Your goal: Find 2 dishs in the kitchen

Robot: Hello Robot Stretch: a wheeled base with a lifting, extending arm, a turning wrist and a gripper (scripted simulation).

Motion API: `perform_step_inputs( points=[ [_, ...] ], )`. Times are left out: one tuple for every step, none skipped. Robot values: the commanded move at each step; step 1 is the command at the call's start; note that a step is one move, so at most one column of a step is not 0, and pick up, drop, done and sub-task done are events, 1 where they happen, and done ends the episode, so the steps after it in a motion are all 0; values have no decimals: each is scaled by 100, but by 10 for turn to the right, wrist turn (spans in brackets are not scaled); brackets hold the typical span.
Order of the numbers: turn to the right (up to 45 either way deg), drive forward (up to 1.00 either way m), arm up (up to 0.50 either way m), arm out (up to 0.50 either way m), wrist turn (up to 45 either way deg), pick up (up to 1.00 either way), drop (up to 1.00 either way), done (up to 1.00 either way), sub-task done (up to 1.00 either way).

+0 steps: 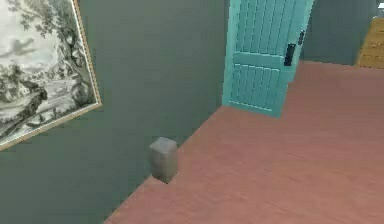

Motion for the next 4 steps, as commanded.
perform_step_inputs(
  points=[
    [390, 0, 0, 0, 0, 0, 0, 0, 0],
    [0, 100, 0, 0, 0, 0, 0, 0, 0],
    [0, 100, 0, 0, 0, 0, 0, 0, 0],
    [0, 60, 0, 0, 0, 0, 0, 0, 0]
  ],
)
